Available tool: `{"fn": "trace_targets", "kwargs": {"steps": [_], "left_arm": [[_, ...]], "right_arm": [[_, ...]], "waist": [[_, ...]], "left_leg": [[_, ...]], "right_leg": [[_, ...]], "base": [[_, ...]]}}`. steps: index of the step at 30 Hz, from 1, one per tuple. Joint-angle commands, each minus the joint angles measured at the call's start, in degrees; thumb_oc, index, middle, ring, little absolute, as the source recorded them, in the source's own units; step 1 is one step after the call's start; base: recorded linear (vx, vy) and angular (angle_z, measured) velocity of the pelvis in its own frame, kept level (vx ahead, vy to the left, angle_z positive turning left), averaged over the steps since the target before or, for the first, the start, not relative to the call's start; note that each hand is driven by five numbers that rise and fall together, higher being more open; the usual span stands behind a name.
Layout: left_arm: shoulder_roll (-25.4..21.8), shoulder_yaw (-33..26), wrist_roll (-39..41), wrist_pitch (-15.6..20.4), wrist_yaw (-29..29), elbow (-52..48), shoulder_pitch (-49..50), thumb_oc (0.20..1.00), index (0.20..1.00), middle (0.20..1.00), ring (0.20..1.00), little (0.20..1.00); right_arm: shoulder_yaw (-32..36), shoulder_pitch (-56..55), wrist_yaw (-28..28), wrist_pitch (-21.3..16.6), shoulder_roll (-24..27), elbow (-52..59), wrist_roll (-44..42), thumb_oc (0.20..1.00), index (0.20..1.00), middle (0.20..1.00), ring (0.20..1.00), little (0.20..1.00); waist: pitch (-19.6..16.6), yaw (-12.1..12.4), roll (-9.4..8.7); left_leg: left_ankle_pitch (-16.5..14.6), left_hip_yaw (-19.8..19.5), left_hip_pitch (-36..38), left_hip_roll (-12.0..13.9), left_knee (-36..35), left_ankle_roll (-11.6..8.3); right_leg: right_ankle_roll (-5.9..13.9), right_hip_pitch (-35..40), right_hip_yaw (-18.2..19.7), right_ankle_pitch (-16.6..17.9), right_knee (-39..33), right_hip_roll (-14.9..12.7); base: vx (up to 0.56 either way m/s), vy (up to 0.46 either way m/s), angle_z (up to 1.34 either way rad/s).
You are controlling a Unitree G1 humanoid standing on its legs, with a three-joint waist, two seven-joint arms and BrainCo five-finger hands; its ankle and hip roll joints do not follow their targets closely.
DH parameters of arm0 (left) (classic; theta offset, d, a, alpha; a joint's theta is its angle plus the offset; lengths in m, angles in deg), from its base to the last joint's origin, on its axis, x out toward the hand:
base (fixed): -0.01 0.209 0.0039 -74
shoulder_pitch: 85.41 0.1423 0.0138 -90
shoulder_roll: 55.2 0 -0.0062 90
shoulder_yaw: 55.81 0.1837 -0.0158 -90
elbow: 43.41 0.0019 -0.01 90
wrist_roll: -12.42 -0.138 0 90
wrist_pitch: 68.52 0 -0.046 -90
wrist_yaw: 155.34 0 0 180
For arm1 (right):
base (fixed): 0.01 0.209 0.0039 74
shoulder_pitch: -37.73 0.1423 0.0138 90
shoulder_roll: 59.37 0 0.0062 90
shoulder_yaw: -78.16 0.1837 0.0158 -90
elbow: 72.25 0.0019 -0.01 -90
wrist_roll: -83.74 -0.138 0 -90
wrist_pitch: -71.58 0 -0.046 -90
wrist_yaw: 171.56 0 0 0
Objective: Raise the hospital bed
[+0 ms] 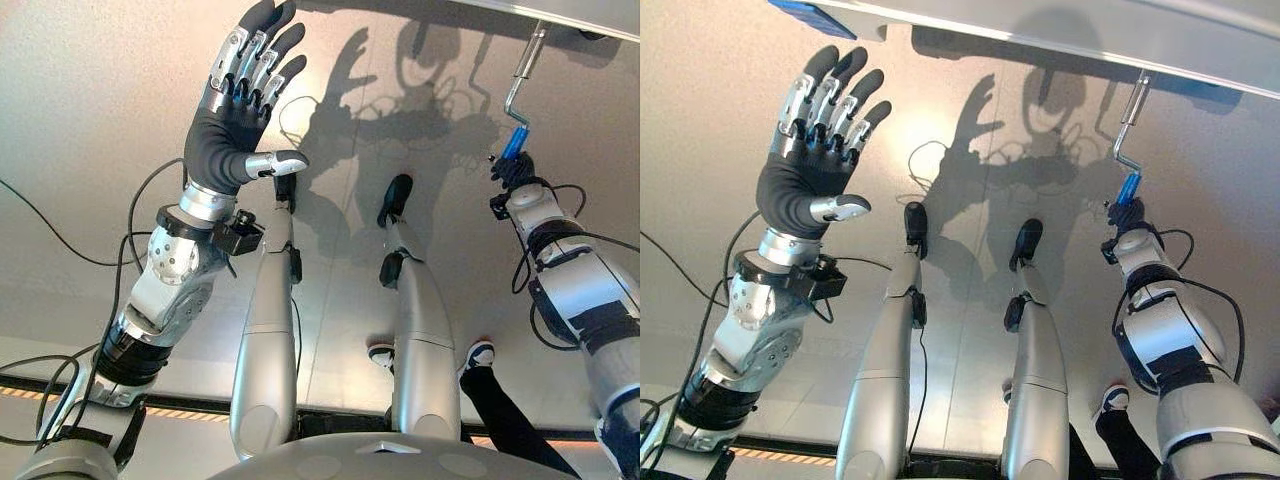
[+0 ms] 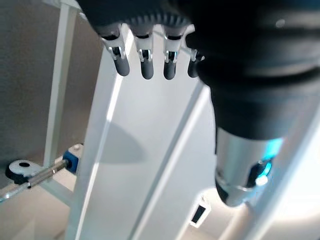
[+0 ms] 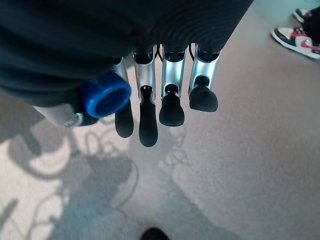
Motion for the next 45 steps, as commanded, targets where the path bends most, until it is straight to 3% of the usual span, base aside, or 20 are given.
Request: {"fn": "trace_targets", "kwargs": {"steps": [1, 3, 5, 6, 7, 8, 10, 11, 12, 13, 19, 25, 26, 27, 28, 29, 32, 37, 45], "left_arm": [[1.05, -0.05, -2.41, 1.52, -0.60, -6.36, 2.00, 1.000, 1.000, 1.000, 1.000, 1.000], [1.19, -0.90, -2.61, 1.49, -0.96, -6.54, 1.99, 1.000, 1.000, 1.000, 1.000, 1.000], [1.64, -0.90, -2.84, 1.41, -1.53, -6.61, 2.80, 1.000, 1.000, 1.000, 1.000, 1.000], [1.71, -1.29, -3.05, 1.46, -1.74, -6.62, 2.39, 1.000, 1.000, 1.000, 1.000, 1.000], [1.89, -1.28, -3.23, 1.36, -1.94, -6.50, 3.27, 1.000, 1.000, 1.000, 1.000, 1.000], [1.68, -1.78, -3.31, 1.41, -1.94, -6.67, 3.05, 1.000, 1.000, 1.000, 1.000, 1.000], [1.66, -1.42, -3.17, 1.67, -2.24, -6.64, 4.01, 1.000, 1.000, 1.000, 1.000, 1.000], [1.81, -1.67, -3.07, 2.02, -2.45, -6.77, 3.49, 1.000, 1.000, 1.000, 1.000, 1.000], [1.84, -1.37, -3.03, 2.01, -2.44, -6.65, 4.02, 1.000, 1.000, 1.000, 1.000, 1.000], [1.44, -1.74, -2.81, 2.59, -2.80, -6.70, 3.46, 1.000, 1.000, 1.000, 1.000, 1.000], [1.47, -0.55, -2.41, 3.80, -3.38, -6.57, 3.04, 1.000, 1.000, 1.000, 1.000, 1.000], [-0.01, -0.82, -5.29, 4.85, -5.46, -6.48, 3.57, 1.000, 1.000, 1.000, 1.000, 1.000], [0.01, -0.79, -5.30, 4.85, -5.47, -6.48, 3.56, 1.000, 1.000, 1.000, 1.000, 1.000], [-1.03, -0.66, -6.23, 4.99, -5.48, -6.18, 3.76, 1.000, 1.000, 1.000, 1.000, 1.000], [-0.99, -0.45, -6.25, 5.00, -5.50, -6.15, 3.68, 1.000, 1.000, 1.000, 1.000, 1.000], [-1.80, -0.65, -6.37, 5.36, -4.82, -6.37, 3.70, 1.000, 1.000, 1.000, 1.000, 1.000], [-2.71, -1.68, -5.44, 6.15, -3.55, -6.88, 4.73, 1.000, 1.000, 1.000, 1.000, 1.000], [-4.37, -5.29, -3.83, 6.48, 0.21, -8.80, 9.12, 1.000, 1.000, 1.000, 1.000, 1.000], [-3.86, -9.43, -2.37, 6.35, 2.71, -9.99, 13.19, 1.000, 1.000, 1.000, 1.000, 1.000]], "right_arm": [[-9.12, 0.04, 3.91, -2.98, -15.10, 6.18, 10.01, 0.200, 0.200, 0.200, 0.200, 0.200], [-10.01, 0.63, 4.31, -2.83, -16.40, 7.21, 11.54, 0.200, 0.200, 0.200, 0.200, 0.200], [-11.60, -0.72, 4.27, -3.20, -18.48, 9.93, 13.14, 0.200, 0.200, 0.200, 0.200, 0.200], [-12.62, -0.44, 4.21, -3.61, -19.10, 12.17, 14.06, 0.200, 0.200, 0.200, 0.200, 0.200], [-13.31, -1.52, 4.44, -3.93, -20.00, 14.14, 14.54, 0.200, 0.200, 0.200, 0.200, 0.200], [-13.68, -1.18, 4.55, -4.26, -20.13, 16.00, 14.88, 0.200, 0.200, 0.200, 0.200, 0.200], [-15.19, -1.40, 4.69, -4.73, -22.46, 19.16, 16.19, 0.200, 0.200, 0.200, 0.200, 0.200], [-14.97, -0.46, 4.37, -5.24, -22.71, 20.38, 15.62, 0.200, 0.200, 0.200, 0.200, 0.200], [-14.99, -1.13, 4.45, -5.23, -22.88, 20.31, 15.57, 0.200, 0.200, 0.200, 0.200, 0.200], [-15.45, 0.28, 4.09, -6.14, -24.43, 23.27, 14.83, 0.200, 0.200, 0.200, 0.200, 0.200], [-15.12, 2.85, 2.40, -8.65, -25.39, 28.14, 12.01, 0.200, 0.200, 0.200, 0.200, 0.200], [-7.48, -4.32, -4.15, -15.05, -13.44, 57.69, 4.11, 0.200, 0.200, 0.200, 0.200, 0.200], [-7.47, -4.36, -4.15, -15.03, -13.41, 57.73, 4.11, 0.200, 0.200, 0.200, 0.200, 0.200], [-4.19, -7.59, -5.33, -17.01, -8.60, 64.04, 2.73, 0.200, 0.200, 0.200, 0.200, 0.200], [-4.03, -7.85, -5.28, -16.87, -8.40, 64.35, 2.72, 0.200, 0.200, 0.200, 0.200, 0.200], [1.15, -11.79, -7.27, -18.37, -3.27, 68.72, 1.87, 0.200, 0.200, 0.200, 0.200, 0.200], [9.58, -18.66, -9.03, -21.46, 0.50, 72.81, -2.61, 0.200, 0.200, 0.200, 0.200, 0.200], [23.17, -33.98, -7.15, -27.58, 0.98, 80.92, -11.49, 0.200, 0.200, 0.200, 0.200, 0.200], [32.98, -43.71, -8.25, -30.67, -3.25, 79.93, -17.36, 0.200, 0.200, 0.200, 0.200, 0.200]], "waist": [[-0.64, 1.65, 5.74], [-0.64, 1.65, 5.66], [-0.64, 1.61, 5.45], [-0.64, 1.47, 5.27], [-0.64, 1.47, 5.12], [-0.64, 1.33, 5.01], [-0.64, 1.54, 5.10], [-0.64, 1.45, 5.15], [-0.64, 1.56, 5.16], [-0.64, 1.67, 5.32], [-0.64, 2.06, 5.84], [-0.64, -0.40, 4.45], [-0.64, -0.38, 4.46], [-0.64, -1.46, 3.95], [-0.64, -1.32, 4.01], [-0.64, -2.33, 3.76], [-0.64, -3.41, 3.18], [-0.64, -5.25, 2.08], [-0.64, -7.27, 1.04]], "left_leg": [[-6.90, -0.96, 0.62, -1.66, 4.34, 0.46], [-5.12, -0.68, -1.24, -1.69, 4.02, 0.89], [-6.79, -1.32, 0.21, -1.67, 4.20, 0.55], [-5.03, -0.92, -1.68, -1.67, 3.99, 0.91], [-6.78, -1.42, -0.04, -1.70, 4.23, 0.57], [-5.04, -0.97, -1.75, -1.70, 3.92, 0.90], [-6.78, -1.48, 0.03, -1.76, 4.04, 0.57], [-5.11, -1.02, -1.62, -1.81, 3.85, 0.91], [-6.82, -1.48, 0.04, -1.80, 4.09, 0.56], [-4.93, -1.05, -1.68, -1.96, 3.79, 0.88], [-4.94, -0.69, -1.29, -2.16, 3.68, 0.91], [-5.06, 0.32, -1.14, -2.07, 3.97, 0.94], [-5.06, 0.32, -1.12, -2.07, 3.97, 0.94], [-5.07, 0.61, -0.98, -2.10, 3.91, 0.97], [-5.07, 0.62, -0.91, -2.11, 3.89, 0.98], [-5.08, 0.97, -0.35, -2.13, 3.64, 1.00], [-5.19, 1.17, 0.76, -2.05, 3.36, 0.94], [-5.25, 1.69, 2.10, -2.08, 2.91, 0.72], [-6.15, 2.40, 3.71, -1.63, 3.38, 0.35]], "right_leg": [[4.79, 1.82, -0.83, -0.55, -0.44, -0.40], [4.25, 0.36, -1.55, 1.09, -1.24, -0.60], [4.80, 1.66, -1.03, -0.41, -0.82, -0.58], [4.27, 0.24, -1.64, 1.20, -1.50, -0.64], [4.79, 1.68, -1.08, -0.35, -0.92, -0.54], [4.27, 0.24, -1.75, 1.27, -1.66, -0.72], [4.81, 1.72, -1.09, -0.23, -1.14, -0.62], [4.31, 0.41, -1.70, 1.32, -1.77, -0.88], [4.83, 1.80, -1.13, -0.26, -1.15, -0.77], [4.35, 0.42, -1.69, 1.53, -1.93, -0.95], [4.38, 0.84, -1.48, 1.68, -2.27, -1.21], [4.53, 0.78, -0.44, 1.83, -2.20, -1.38], [4.54, 0.79, -0.44, 1.83, -2.20, -1.38], [4.56, 0.86, -0.17, 1.97, -2.39, -1.45], [4.57, 0.91, -0.16, 1.96, -2.38, -1.46], [4.73, 1.25, 0.09, 2.09, -2.55, -1.64], [4.89, 1.95, 0.49, 2.15, -2.71, -1.57], [5.22, 3.56, 0.60, 2.28, -3.50, -1.46], [5.28, 4.76, 1.19, 1.99, -3.68, -1.07]], "base": [[0.06, 0.012, -0.01], [-0.02, 0.018, 0.03], [0.01, 0.029, 0.09], [0.01, 0.023, 0.04], [-0.04, 0.023, 0.02], [0.07, 0.020, 0.01], [0.00, 0.000, 0.00], [0.00, 0.000, 0.00], [-0.05, 0.027, 0.00], [0.00, 0.000, 0.00], [0.00, 0.030, -0.04], [0.01, 0.030, 0.00], [0.00, 0.000, 0.00], [0.00, 0.000, 0.00], [0.00, 0.000, 0.00], [0.00, 0.000, 0.00], [0.00, 0.016, 0.04], [-0.01, -0.008, 0.03], [0.00, -0.003, 0.05]]}}
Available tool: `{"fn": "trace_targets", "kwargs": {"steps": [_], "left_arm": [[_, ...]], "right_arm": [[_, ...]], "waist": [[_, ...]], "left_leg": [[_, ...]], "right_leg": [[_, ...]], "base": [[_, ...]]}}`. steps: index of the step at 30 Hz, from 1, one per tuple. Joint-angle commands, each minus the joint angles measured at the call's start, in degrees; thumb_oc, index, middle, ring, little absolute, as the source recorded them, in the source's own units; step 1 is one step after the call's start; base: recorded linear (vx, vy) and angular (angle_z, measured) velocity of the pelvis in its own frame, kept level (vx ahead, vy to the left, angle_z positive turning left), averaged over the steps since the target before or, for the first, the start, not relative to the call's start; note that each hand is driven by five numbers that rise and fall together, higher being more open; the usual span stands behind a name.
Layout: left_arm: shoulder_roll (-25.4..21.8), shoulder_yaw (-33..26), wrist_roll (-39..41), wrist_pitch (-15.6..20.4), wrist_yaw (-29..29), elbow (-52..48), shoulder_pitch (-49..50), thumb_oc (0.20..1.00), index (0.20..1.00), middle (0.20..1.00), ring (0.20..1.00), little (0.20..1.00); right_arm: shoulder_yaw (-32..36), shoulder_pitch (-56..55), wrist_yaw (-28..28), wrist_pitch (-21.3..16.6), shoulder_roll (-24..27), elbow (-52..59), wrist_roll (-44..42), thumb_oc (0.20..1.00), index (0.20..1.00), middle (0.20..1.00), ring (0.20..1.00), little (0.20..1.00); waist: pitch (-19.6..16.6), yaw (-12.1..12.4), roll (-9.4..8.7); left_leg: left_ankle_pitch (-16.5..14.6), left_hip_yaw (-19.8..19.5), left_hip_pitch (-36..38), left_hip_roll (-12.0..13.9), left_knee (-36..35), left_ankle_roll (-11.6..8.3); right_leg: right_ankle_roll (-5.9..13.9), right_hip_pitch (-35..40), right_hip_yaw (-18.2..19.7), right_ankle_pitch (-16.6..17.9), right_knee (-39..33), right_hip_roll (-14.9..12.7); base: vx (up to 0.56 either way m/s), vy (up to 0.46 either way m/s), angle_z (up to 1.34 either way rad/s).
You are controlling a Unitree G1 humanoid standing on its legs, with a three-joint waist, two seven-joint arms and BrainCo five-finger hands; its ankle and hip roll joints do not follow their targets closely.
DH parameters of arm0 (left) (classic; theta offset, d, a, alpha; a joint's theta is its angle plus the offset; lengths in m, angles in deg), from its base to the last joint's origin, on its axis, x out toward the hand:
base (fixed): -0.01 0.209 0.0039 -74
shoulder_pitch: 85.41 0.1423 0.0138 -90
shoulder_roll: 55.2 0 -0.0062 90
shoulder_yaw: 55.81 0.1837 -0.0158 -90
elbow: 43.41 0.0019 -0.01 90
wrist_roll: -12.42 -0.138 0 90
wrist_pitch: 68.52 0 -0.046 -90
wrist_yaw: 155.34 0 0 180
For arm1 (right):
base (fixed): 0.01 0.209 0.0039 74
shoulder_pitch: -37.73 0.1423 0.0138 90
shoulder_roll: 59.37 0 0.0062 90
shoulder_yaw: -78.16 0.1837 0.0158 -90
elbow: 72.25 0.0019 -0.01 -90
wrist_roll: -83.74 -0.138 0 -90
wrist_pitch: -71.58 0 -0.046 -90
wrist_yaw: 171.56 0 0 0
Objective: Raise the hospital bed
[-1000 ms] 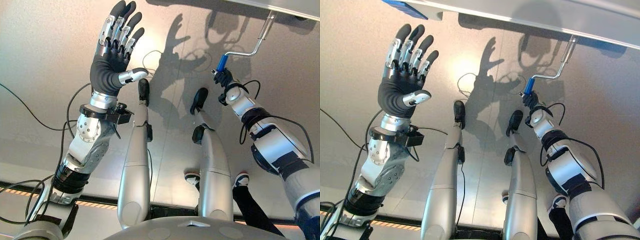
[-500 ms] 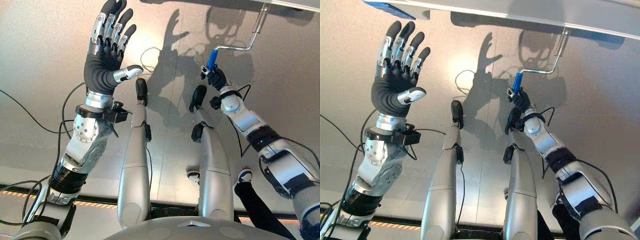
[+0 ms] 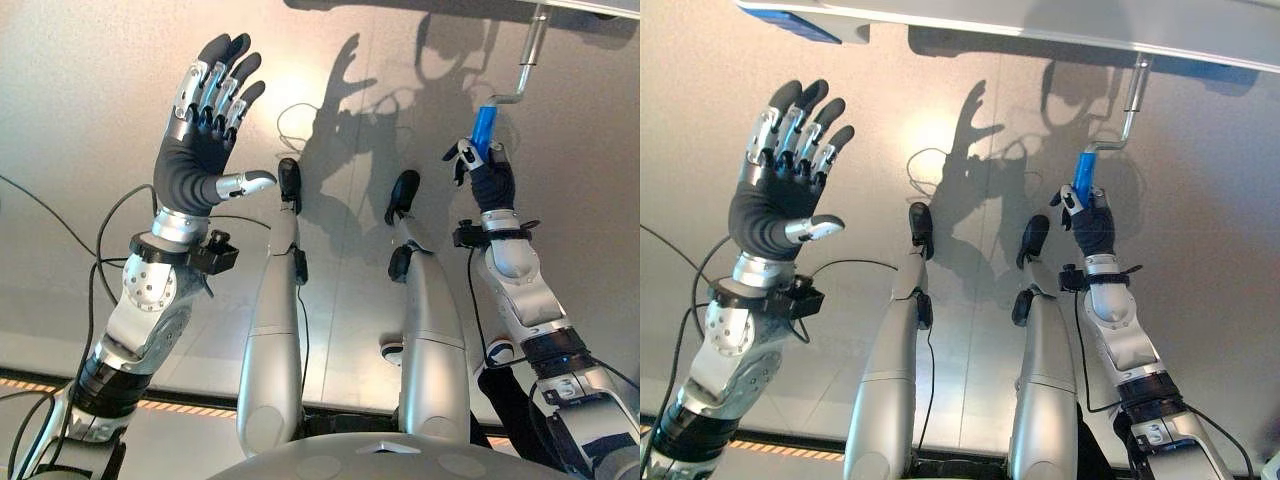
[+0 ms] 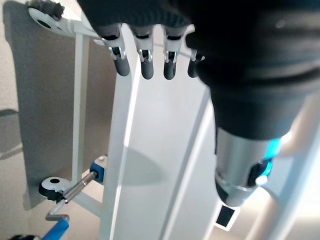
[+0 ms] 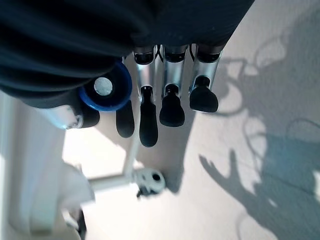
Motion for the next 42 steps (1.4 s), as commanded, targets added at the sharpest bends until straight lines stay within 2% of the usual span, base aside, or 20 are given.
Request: {"fn": "trace_targets", "kwargs": {"steps": [1, 7, 10, 13, 14, 15, 16, 18, 22, 23, 27, 33, 39, 40, 41, 42], "left_arm": [[-0.36, -3.71, 0.14, 3.52, 1.76, -6.94, 1.96, 1.000, 1.000, 1.000, 1.000, 1.000], [0.59, -5.01, 0.15, 3.28, 1.76, -7.71, 3.34, 1.000, 1.000, 1.000, 1.000, 1.000], [0.22, -4.71, 0.13, 3.32, 1.85, -7.82, 3.26, 1.000, 1.000, 1.000, 1.000, 1.000], [-0.54, -3.85, 1.00, 3.64, 2.31, -7.69, 2.53, 1.000, 1.000, 1.000, 1.000, 1.000], [-0.90, -3.35, 1.25, 3.72, 2.30, -7.57, 2.15, 1.000, 1.000, 1.000, 1.000, 1.000], [-0.85, -3.36, 1.25, 3.76, 2.29, -7.50, 2.04, 1.000, 1.000, 1.000, 1.000, 1.000], [-1.77, -1.83, 1.90, 3.70, 2.44, -7.49, 1.55, 1.000, 1.000, 1.000, 1.000, 1.000], [-1.67, -1.86, 1.90, 3.73, 2.44, -7.42, 1.46, 1.000, 1.000, 1.000, 1.000, 1.000], [-2.50, 0.03, 1.87, 3.47, 2.18, -6.75, 0.08, 1.000, 1.000, 1.000, 1.000, 1.000], [-2.91, 1.23, 1.70, 3.28, 2.19, -6.33, -0.97, 1.000, 1.000, 1.000, 1.000, 1.000], [-3.22, 3.33, 1.96, 2.95, 2.41, -5.53, -2.50, 1.000, 1.000, 1.000, 1.000, 1.000], [-2.78, 4.52, 2.50, 2.28, 2.73, -4.55, -3.79, 1.000, 1.000, 1.000, 1.000, 1.000], [-1.02, 5.39, 1.99, 1.40, 2.47, -4.10, -4.33, 1.000, 1.000, 1.000, 1.000, 1.000], [-0.67, 5.33, 1.74, 1.19, 2.30, -4.05, -4.31, 1.000, 1.000, 1.000, 1.000, 1.000], [-0.08, 5.60, 1.63, 0.92, 2.20, -3.72, -4.41, 1.000, 1.000, 1.000, 1.000, 1.000], [-0.08, 5.62, 1.62, 0.91, 2.19, -3.71, -4.43, 1.000, 1.000, 1.000, 1.000, 1.000]], "right_arm": [[9.88, 1.08, -4.88, -8.96, 1.73, 4.46, -3.42, 0.200, 0.200, 0.200, 0.200, 0.200], [13.31, -1.13, -8.52, -7.88, 0.99, -0.41, -2.52, 0.200, 0.200, 0.200, 0.200, 0.200], [13.97, 0.12, -11.87, -6.35, 1.91, -9.74, -1.41, 0.200, 0.200, 0.200, 0.200, 0.200], [13.58, 3.93, -14.05, -4.16, 4.73, -25.32, -3.18, 0.200, 0.200, 0.200, 0.200, 0.200], [13.03, 5.51, -13.73, -3.13, 5.96, -31.26, -4.63, 0.200, 0.200, 0.200, 0.200, 0.200], [12.86, 5.97, -13.45, -3.42, 6.24, -31.96, -4.97, 0.200, 0.200, 0.200, 0.200, 0.200], [10.78, 8.82, -11.10, -1.37, 9.25, -42.32, -8.20, 0.200, 0.200, 0.200, 0.200, 0.200], [10.57, 9.24, -10.79, -1.61, 9.53, -42.91, -8.51, 0.200, 0.200, 0.200, 0.200, 0.200], [7.26, 12.71, -7.52, 0.66, 12.70, -52.42, -10.65, 0.200, 0.200, 0.200, 0.200, 0.200], [5.46, 15.05, -5.04, 2.18, 14.27, -57.80, -12.43, 0.200, 0.200, 0.200, 0.200, 0.200], [0.22, 20.10, -1.30, 5.81, 16.43, -64.91, -11.65, 0.200, 0.200, 0.200, 0.200, 0.200], [-6.78, 27.97, 1.59, 9.89, 16.67, -71.54, -7.20, 0.200, 0.200, 0.200, 0.200, 0.200], [-10.92, 32.47, 2.82, 12.20, 14.69, -74.15, -2.71, 0.200, 0.200, 0.200, 0.200, 0.200], [-10.81, 32.85, 2.91, 12.33, 14.11, -74.21, -3.30, 0.523, 0.523, 0.523, 0.523, 0.523], [-10.63, 33.27, 2.88, 12.24, 13.53, -74.15, -3.85, 1.000, 1.000, 1.000, 1.000, 1.000], [-10.62, 33.27, 2.87, 12.24, 13.53, -74.15, -3.86, 1.000, 1.000, 1.000, 1.000, 1.000]], "waist": [[-0.90, -2.06, -2.25], [-0.90, -2.48, -2.99], [-0.90, -2.21, -2.96], [-0.90, -1.56, -2.69], [-0.90, -1.31, -2.59], [-0.90, -1.33, -2.53], [-0.90, -0.70, -2.44], [-0.90, -0.77, -2.35], [-0.90, -0.24, -2.07], [-0.90, 0.17, -1.89], [-0.90, 1.01, -1.44], [-0.90, 2.28, -0.46], [-0.90, 3.28, 0.50], [-0.90, 3.42, 0.62], [-0.90, 3.56, 0.70], [-0.90, 3.56, 0.71]], "left_leg": [[-6.86, 2.98, 3.22, -1.35, 3.96, 0.70], [-7.33, 3.50, 4.11, -1.15, 4.01, 0.82], [-7.46, 3.46, 4.28, -1.03, 4.29, 0.85], [-7.40, 3.39, 4.50, -1.02, 4.08, 0.73], [-7.31, 3.38, 4.48, -0.98, 3.93, 0.67], [-7.32, 3.39, 4.44, -0.96, 3.90, 0.66], [-7.09, 3.35, 4.49, -0.79, 3.72, 0.47], [-7.09, 3.35, 4.41, -0.77, 3.74, 0.46], [-6.96, 3.27, 4.59, -0.76, 3.70, 0.39], [-6.88, 3.14, 4.67, -0.67, 3.65, 0.33], [-6.64, 3.26, 4.81, -0.56, 3.58, 0.21], [-6.21, 3.18, 4.83, -0.39, 3.34, 0.19], [-5.99, 2.92, 4.33, -0.40, 3.34, 0.34], [-5.94, 2.82, 4.25, -0.41, 3.38, 0.38], [-5.92, 2.74, 4.30, -0.49, 3.25, 0.46], [-5.91, 2.73, 4.30, -0.50, 3.25, 0.46]], "right_leg": [[5.52, 5.65, 1.89, 4.26, -7.69, 0.01], [5.66, 6.70, 2.07, 4.33, -8.30, 0.13], [5.68, 7.06, 1.85, 4.35, -8.31, 0.01], [5.74, 7.32, 1.67, 4.45, -8.47, -0.07], [5.75, 7.32, 1.63, 4.50, -8.53, -0.05], [5.74, 7.27, 1.63, 4.51, -8.56, -0.02], [5.74, 7.42, 1.37, 4.53, -8.63, -0.06], [5.73, 7.34, 1.36, 4.54, -8.64, -0.04], [5.66, 7.23, 1.11, 4.47, -8.32, -0.01], [5.67, 7.19, 0.94, 4.47, -8.27, -0.01], [5.56, 7.25, 0.54, 4.48, -8.14, -0.09], [5.38, 7.26, 0.09, 4.45, -8.08, 0.03], [5.24, 6.80, -0.24, 4.41, -7.91, 0.01], [5.20, 6.63, -0.34, 4.40, -7.77, 0.05], [5.18, 6.62, -0.44, 4.42, -7.78, 0.02], [5.18, 6.62, -0.46, 4.42, -7.79, 0.02]], "base": [[0.01, -0.008, -0.07], [0.00, -0.005, -0.06], [0.00, -0.006, -0.01], [0.00, 0.000, -0.03], [0.00, 0.001, -0.05], [-0.01, -0.015, -0.04], [0.00, 0.000, 0.00], [0.00, 0.000, 0.00], [0.00, 0.000, 0.00], [0.00, 0.000, 0.00], [0.00, 0.000, 0.00], [-0.01, -0.015, -0.03], [0.00, 0.000, 0.00], [0.00, 0.000, 0.00], [0.00, 0.000, 0.00], [0.00, 0.000, 0.00]]}}
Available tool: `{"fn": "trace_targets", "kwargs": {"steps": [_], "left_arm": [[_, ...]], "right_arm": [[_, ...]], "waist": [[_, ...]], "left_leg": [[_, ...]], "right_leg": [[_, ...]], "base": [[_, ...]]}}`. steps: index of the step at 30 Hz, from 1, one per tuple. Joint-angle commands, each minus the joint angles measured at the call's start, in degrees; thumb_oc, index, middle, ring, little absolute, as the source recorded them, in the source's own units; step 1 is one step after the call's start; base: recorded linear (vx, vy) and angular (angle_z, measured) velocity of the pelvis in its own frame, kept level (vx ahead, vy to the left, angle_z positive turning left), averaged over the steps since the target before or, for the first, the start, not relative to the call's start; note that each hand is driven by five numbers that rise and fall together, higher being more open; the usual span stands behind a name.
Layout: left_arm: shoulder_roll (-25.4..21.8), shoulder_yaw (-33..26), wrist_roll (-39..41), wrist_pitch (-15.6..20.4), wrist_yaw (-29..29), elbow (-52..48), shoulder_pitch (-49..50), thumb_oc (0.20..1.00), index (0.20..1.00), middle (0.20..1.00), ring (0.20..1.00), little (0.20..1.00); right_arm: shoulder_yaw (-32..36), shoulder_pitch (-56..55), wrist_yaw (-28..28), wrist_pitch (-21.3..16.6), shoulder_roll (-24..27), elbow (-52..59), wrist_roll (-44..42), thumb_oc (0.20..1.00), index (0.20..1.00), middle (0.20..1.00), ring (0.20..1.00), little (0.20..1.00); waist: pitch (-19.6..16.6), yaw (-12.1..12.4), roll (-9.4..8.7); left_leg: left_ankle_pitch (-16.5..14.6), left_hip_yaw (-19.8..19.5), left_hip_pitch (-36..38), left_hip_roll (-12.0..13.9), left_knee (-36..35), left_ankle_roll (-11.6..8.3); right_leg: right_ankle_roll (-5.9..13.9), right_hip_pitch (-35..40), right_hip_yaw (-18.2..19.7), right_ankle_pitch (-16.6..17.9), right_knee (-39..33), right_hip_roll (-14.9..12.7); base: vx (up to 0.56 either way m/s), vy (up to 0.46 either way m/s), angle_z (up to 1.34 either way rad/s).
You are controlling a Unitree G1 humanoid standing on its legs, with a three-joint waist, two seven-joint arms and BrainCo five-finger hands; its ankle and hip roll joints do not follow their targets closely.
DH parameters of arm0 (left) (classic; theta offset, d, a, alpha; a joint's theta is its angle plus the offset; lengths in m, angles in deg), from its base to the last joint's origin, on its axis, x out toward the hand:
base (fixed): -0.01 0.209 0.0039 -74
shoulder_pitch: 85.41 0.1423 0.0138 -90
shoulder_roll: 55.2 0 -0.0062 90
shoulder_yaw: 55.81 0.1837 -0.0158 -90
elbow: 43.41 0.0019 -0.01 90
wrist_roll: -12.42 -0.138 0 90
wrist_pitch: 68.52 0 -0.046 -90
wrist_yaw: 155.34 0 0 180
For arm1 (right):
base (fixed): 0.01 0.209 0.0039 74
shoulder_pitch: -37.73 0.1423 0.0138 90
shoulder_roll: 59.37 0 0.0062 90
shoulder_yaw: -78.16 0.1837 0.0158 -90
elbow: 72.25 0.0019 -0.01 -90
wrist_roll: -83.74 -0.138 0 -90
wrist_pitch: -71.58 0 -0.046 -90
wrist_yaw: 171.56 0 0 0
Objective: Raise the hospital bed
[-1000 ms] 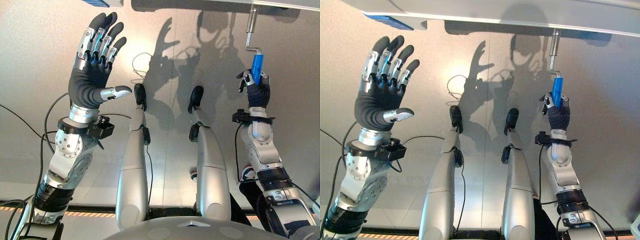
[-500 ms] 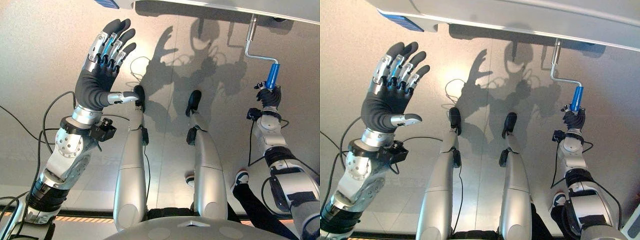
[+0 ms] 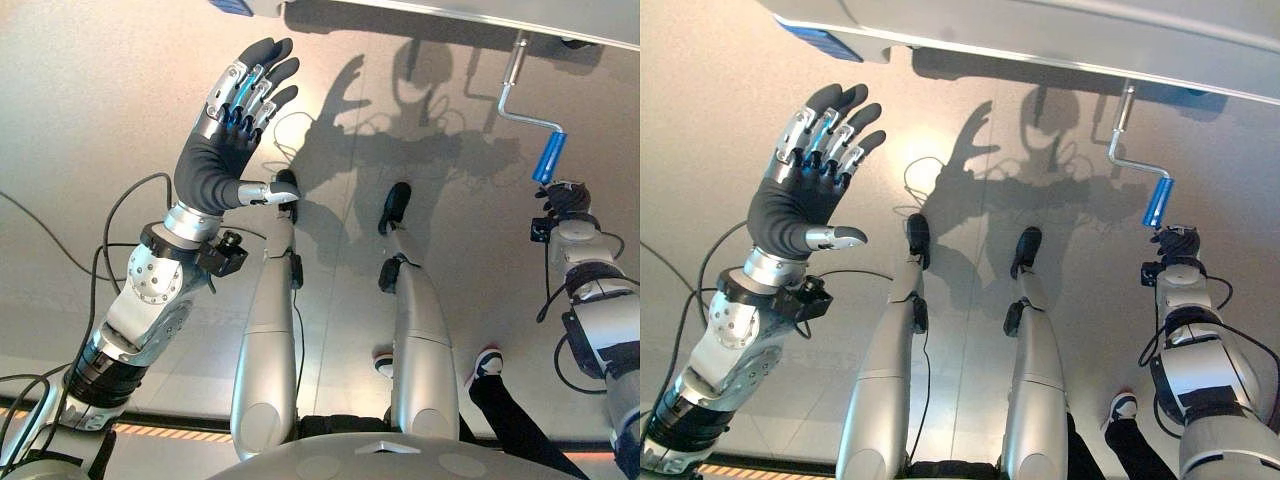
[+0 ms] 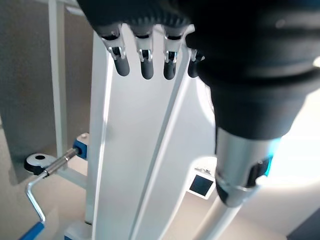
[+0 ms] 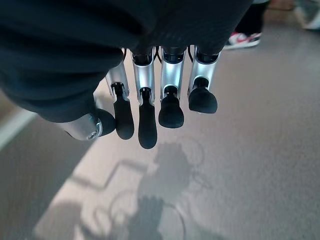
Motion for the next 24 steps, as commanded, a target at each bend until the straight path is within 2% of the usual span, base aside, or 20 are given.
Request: {"fn": "trace_targets", "kwargs": {"steps": [1, 5, 8, 11, 13, 14, 15, 19, 24], "left_arm": [[3.69, -0.11, 0.17, 1.30, 0.52, -3.92, 0.50, 1.000, 1.000, 1.000, 1.000, 1.000], [5.85, 0.59, -0.33, 0.69, -0.02, -1.39, 0.99, 1.000, 1.000, 1.000, 1.000, 1.000], [7.21, 3.08, -1.82, -0.99, 0.18, 9.18, 2.43, 1.000, 1.000, 1.000, 1.000, 1.000], [8.31, 3.52, -6.95, -2.70, -0.82, 24.51, 4.35, 1.000, 1.000, 1.000, 1.000, 1.000], [10.58, 3.20, -11.57, -4.18, -1.53, 39.03, 5.39, 1.000, 1.000, 1.000, 1.000, 1.000], [10.63, 3.29, -11.59, -4.06, -1.53, 39.18, 5.42, 1.000, 1.000, 1.000, 1.000, 1.000], [11.10, 3.10, -15.78, -4.51, -2.25, 47.37, 5.66, 1.000, 1.000, 1.000, 1.000, 1.000], [15.52, 1.83, -21.07, -5.93, -2.29, 65.44, 6.15, 1.000, 1.000, 1.000, 1.000, 1.000], [20.38, -2.71, -26.47, -8.41, -3.16, 82.93, 8.26, 1.000, 1.000, 1.000, 1.000, 1.000]], "right_arm": [[-2.14, 0.54, -0.52, 1.08, 0.80, -2.22, 0.05, 1.000, 1.000, 1.000, 1.000, 1.000], [-1.08, -2.05, -0.97, 0.63, -1.95, -0.53, -1.06, 1.000, 1.000, 1.000, 1.000, 1.000], [-0.27, -6.85, -0.71, 0.21, -5.53, 2.21, -1.26, 1.000, 1.000, 1.000, 1.000, 1.000], [0.80, -13.26, -0.26, 0.03, -10.11, 5.15, -0.36, 1.000, 1.000, 1.000, 1.000, 1.000], [1.23, -17.76, 0.48, 0.09, -13.18, 5.50, 1.00, 1.000, 1.000, 1.000, 1.000, 1.000], [1.23, -17.91, 0.45, 0.11, -13.19, 5.57, 1.02, 1.000, 1.000, 1.000, 1.000, 1.000], [1.91, -22.52, 0.43, 0.10, -15.01, 6.26, 2.54, 1.000, 1.000, 1.000, 1.000, 1.000], [3.41, -28.06, 1.02, 0.10, -17.47, 5.44, 5.42, 1.000, 1.000, 1.000, 1.000, 1.000], [2.59, -34.34, 2.76, 0.78, -20.08, 4.47, 10.08, 1.000, 1.000, 1.000, 1.000, 1.000]], "waist": [[-0.85, -1.26, 3.80], [-0.85, -1.35, 3.64], [-0.85, -1.80, 2.79], [-0.85, -2.53, 1.64], [-0.85, -3.32, 0.69], [-0.85, -3.30, 0.70], [-0.85, -3.74, 0.39], [-0.86, -4.36, -0.51], [-8.58, -4.80, -0.68]], "left_leg": [[-4.40, 0.41, 1.50, -0.31, 1.82, -1.29], [-4.29, 0.33, 2.52, -0.32, 1.94, -1.20], [-4.08, 0.29, 5.61, -0.15, 1.56, -1.17], [-3.69, 0.67, 11.80, 0.06, -0.26, -1.28], [-3.49, 1.04, 17.29, 0.05, -1.86, -1.38], [-3.44, 1.05, 17.55, 0.04, -2.06, -1.39], [-3.36, 1.10, 23.54, 0.12, -4.06, -1.51], [-2.53, 1.94, 35.00, 0.23, -8.37, -1.91], [-1.05, 3.60, 43.27, 1.04, -14.30, -2.51]], "right_leg": [[3.66, 1.00, -1.69, -0.09, -0.23, -0.29], [3.67, 2.08, -1.85, -0.39, 0.09, -0.26], [3.67, 5.35, -2.21, -0.31, -0.34, -0.30], [3.82, 11.17, -2.67, 0.06, -1.63, -0.35], [4.04, 16.94, -2.70, 0.55, -3.47, -0.32], [4.05, 17.19, -2.72, 0.58, -3.64, -0.31], [4.33, 22.87, -3.00, 0.82, -5.42, -0.18], [5.07, 35.27, -3.69, 2.17, -11.47, 0.57], [5.63, 42.33, -4.16, 3.54, -17.26, 1.42]], "base": [[0.00, -0.005, 0.03], [0.00, -0.002, 0.01], [-0.04, -0.005, 0.03], [-0.01, 0.003, 0.01], [0.00, 0.017, -0.01], [0.04, 0.030, -0.04], [0.05, 0.027, -0.08], [0.05, 0.023, -0.12], [0.11, 0.009, -0.18]]}}
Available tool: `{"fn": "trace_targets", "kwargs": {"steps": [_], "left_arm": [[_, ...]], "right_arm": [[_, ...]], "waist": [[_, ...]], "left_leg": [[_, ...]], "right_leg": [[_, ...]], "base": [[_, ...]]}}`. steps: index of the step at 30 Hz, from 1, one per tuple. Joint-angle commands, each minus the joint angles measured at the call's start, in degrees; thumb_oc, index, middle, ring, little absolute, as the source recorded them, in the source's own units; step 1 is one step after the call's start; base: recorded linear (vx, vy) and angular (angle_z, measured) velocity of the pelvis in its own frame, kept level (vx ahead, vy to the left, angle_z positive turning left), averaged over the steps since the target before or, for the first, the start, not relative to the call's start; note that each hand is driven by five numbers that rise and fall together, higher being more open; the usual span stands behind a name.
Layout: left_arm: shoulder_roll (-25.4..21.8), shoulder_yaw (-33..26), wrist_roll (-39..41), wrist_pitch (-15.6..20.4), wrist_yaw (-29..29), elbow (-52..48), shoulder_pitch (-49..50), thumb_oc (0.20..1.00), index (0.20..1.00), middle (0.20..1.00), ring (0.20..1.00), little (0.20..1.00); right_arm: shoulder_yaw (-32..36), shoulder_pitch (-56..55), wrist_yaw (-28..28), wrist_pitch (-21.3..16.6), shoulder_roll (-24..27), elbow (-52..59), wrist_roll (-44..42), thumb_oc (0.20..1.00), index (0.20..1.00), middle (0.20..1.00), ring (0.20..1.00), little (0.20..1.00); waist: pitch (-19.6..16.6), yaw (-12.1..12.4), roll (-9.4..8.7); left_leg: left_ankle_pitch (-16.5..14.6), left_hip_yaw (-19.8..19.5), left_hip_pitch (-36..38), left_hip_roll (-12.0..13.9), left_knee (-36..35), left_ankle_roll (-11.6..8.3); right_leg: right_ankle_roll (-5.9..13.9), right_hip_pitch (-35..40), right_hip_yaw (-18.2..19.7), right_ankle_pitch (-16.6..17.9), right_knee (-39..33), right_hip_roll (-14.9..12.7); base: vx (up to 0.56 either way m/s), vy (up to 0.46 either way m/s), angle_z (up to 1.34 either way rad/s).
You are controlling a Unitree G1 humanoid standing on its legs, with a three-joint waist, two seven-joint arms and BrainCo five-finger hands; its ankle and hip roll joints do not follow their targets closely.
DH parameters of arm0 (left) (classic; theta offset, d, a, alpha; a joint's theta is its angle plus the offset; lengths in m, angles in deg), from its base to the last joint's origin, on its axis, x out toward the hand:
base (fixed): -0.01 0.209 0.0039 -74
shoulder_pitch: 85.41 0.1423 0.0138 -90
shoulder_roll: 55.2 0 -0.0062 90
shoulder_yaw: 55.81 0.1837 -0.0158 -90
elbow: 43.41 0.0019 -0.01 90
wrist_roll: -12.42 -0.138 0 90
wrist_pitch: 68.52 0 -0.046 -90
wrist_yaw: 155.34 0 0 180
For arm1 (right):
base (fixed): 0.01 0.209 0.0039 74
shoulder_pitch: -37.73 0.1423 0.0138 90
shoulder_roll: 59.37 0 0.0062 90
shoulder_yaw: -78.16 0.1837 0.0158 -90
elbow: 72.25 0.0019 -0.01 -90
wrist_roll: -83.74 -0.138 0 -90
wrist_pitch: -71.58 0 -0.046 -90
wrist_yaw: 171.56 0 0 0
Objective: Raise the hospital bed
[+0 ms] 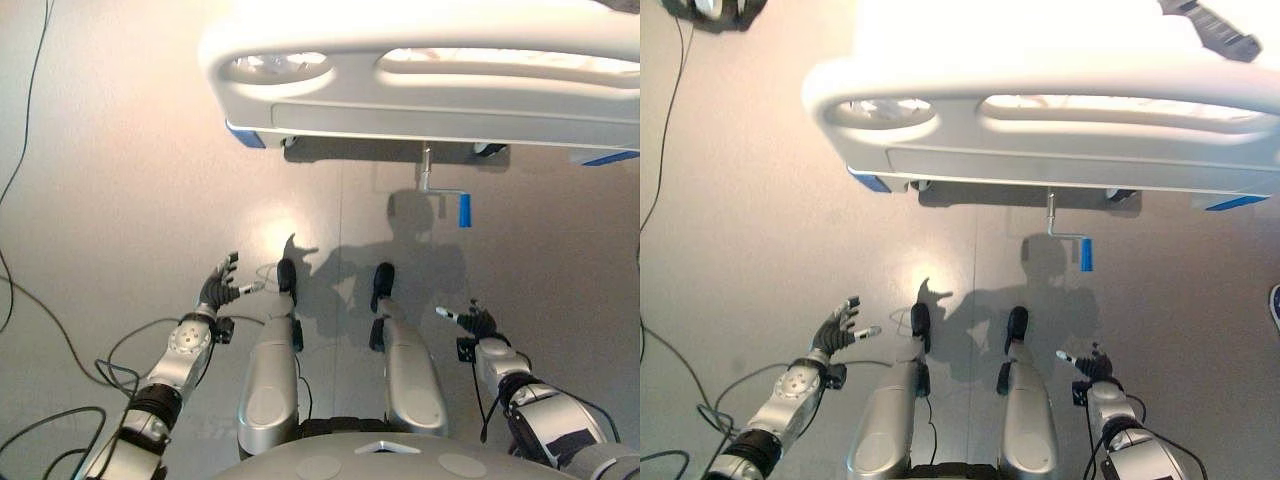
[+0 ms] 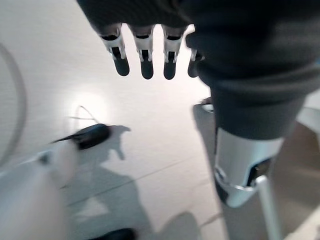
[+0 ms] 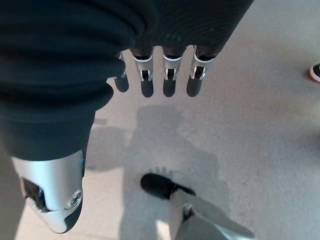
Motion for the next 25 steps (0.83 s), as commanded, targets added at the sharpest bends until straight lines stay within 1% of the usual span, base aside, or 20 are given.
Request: {"fn": "trace_targets", "kwargs": {"steps": [1, 2, 6, 9, 14, 15, 16, 18, 19, 20, 25], "left_arm": [[-0.64, 0.14, -3.76, 0.13, -0.71, 0.26, -1.28, 1.000, 1.000, 1.000, 1.000, 1.000], [0.51, -1.22, -4.82, -0.38, -1.00, 3.00, -0.13, 1.000, 1.000, 1.000, 1.000, 1.000], [2.22, -3.52, -5.74, -0.83, -1.08, 6.65, 1.71, 1.000, 1.000, 1.000, 1.000, 1.000], [2.94, -3.38, -6.97, -1.08, -1.13, 6.13, 2.53, 1.000, 1.000, 1.000, 1.000, 1.000], [4.23, -3.60, -7.79, -1.96, -0.77, 7.55, 3.06, 1.000, 1.000, 1.000, 1.000, 1.000], [4.23, -3.60, -7.79, -1.96, -0.77, 7.55, 3.06, 1.000, 1.000, 1.000, 1.000, 1.000], [4.61, -3.36, -8.75, -2.49, -0.40, 8.28, 3.33, 1.000, 1.000, 1.000, 1.000, 1.000], [5.15, -2.81, -10.53, -3.03, 0.19, 10.48, 3.29, 1.000, 1.000, 1.000, 1.000, 1.000], [5.16, -2.81, -10.54, -3.02, 0.18, 10.50, 3.28, 1.000, 1.000, 1.000, 1.000, 1.000], [5.59, -2.90, -11.26, -3.36, 0.17, 12.34, 3.23, 1.000, 1.000, 1.000, 1.000, 1.000], [6.37, -2.68, -9.82, -3.27, 1.07, 10.97, 3.43, 1.000, 1.000, 1.000, 1.000, 1.000]], "right_arm": [[-0.43, 1.60, 0.68, 0.35, 1.56, -0.05, 2.32, 1.000, 1.000, 1.000, 1.000, 1.000], [-0.28, 0.01, 1.15, 0.72, 1.12, -0.72, 3.76, 1.000, 1.000, 1.000, 1.000, 1.000], [1.05, -3.61, 2.39, 1.18, 0.30, -1.19, 4.79, 1.000, 1.000, 1.000, 1.000, 1.000], [2.12, -5.43, 3.26, 1.19, 0.15, -1.20, 4.23, 1.000, 1.000, 1.000, 1.000, 1.000], [2.79, -7.54, 4.20, 1.44, -0.68, -1.34, 4.01, 1.000, 1.000, 1.000, 1.000, 1.000], [2.79, -7.54, 4.20, 1.44, -0.68, -1.34, 4.01, 1.000, 1.000, 1.000, 1.000, 1.000], [2.83, -8.01, 4.95, 1.69, -0.93, -1.68, 3.86, 1.000, 1.000, 1.000, 1.000, 1.000], [2.77, -8.26, 5.77, 2.09, -1.37, -2.61, 3.89, 1.000, 1.000, 1.000, 1.000, 1.000], [2.77, -8.27, 5.77, 2.09, -1.37, -2.61, 3.89, 1.000, 1.000, 1.000, 1.000, 1.000], [2.50, -8.42, 6.09, 2.16, -1.67, -3.08, 4.07, 1.000, 1.000, 1.000, 1.000, 1.000], [2.30, -9.10, 6.62, 1.93, -2.39, -2.56, 3.12, 1.000, 1.000, 1.000, 1.000, 1.000]], "waist": [[-2.31, 0.23, -0.04], [-5.05, 0.13, -0.03], [-10.18, -0.48, 0.40], [-13.25, -0.80, 0.58], [-16.60, -0.93, 0.38], [-16.59, -0.92, 0.38], [-17.68, -1.06, 0.40], [-18.73, -1.20, 0.41], [-18.73, -1.19, 0.41], [-19.60, -1.24, 0.37], [-20.63, -1.31, 0.25]], "left_leg": [[-1.87, -0.23, -0.60, 0.63, 2.63, -1.36], [-1.91, 0.09, 1.77, 0.92, 1.82, -1.35], [-2.24, 0.13, 6.44, 1.48, 0.76, -1.46], [-2.79, -0.03, 9.39, 1.69, 0.15, -1.47], [-3.93, 0.37, 13.37, 1.85, -0.45, -1.39], [-3.93, 0.37, 13.38, 1.85, -0.45, -1.39], [-4.23, 0.53, 14.15, 1.86, -0.77, -1.39], [-4.42, 0.59, 14.73, 1.89, -0.95, -1.38], [-4.43, 0.60, 14.75, 1.89, -0.95, -1.38], [-4.79, 0.71, 15.45, 1.87, -0.95, -1.38], [-5.56, 0.64, 16.97, 1.87, -0.95, -1.12]], "right_leg": [[4.11, -1.70, -1.90, -0.86, 3.48, 0.02], [4.12, 0.52, -1.72, -0.96, 2.84, 0.34], [4.07, 5.08, -2.48, -1.98, 2.24, 0.49], [4.08, 8.05, -2.66, -2.81, 1.86, 0.74], [3.91, 11.98, -2.89, -3.99, 1.47, 1.10], [3.91, 11.99, -2.89, -3.99, 1.47, 1.11], [3.93, 12.82, -2.84, -4.14, 1.21, 1.12], [3.88, 13.43, -2.68, -4.33, 1.05, 1.21], [3.88, 13.45, -2.67, -4.33, 1.04, 1.21], [3.82, 14.14, -2.77, -4.57, 0.85, 1.20], [3.58, 15.48, -2.40, -5.08, 0.87, 1.27]], "base": [[0.07, 0.001, -0.19], [0.07, 0.006, -0.19], [0.08, 0.013, -0.04], [0.05, 0.018, 0.05], [0.03, 0.011, 0.03], [0.00, 0.000, 0.00], [0.00, 0.000, 0.00], [0.00, 0.000, 0.00], [0.00, 0.000, 0.00], [0.00, 0.000, 0.00], [0.02, 0.003, -0.01]]}}
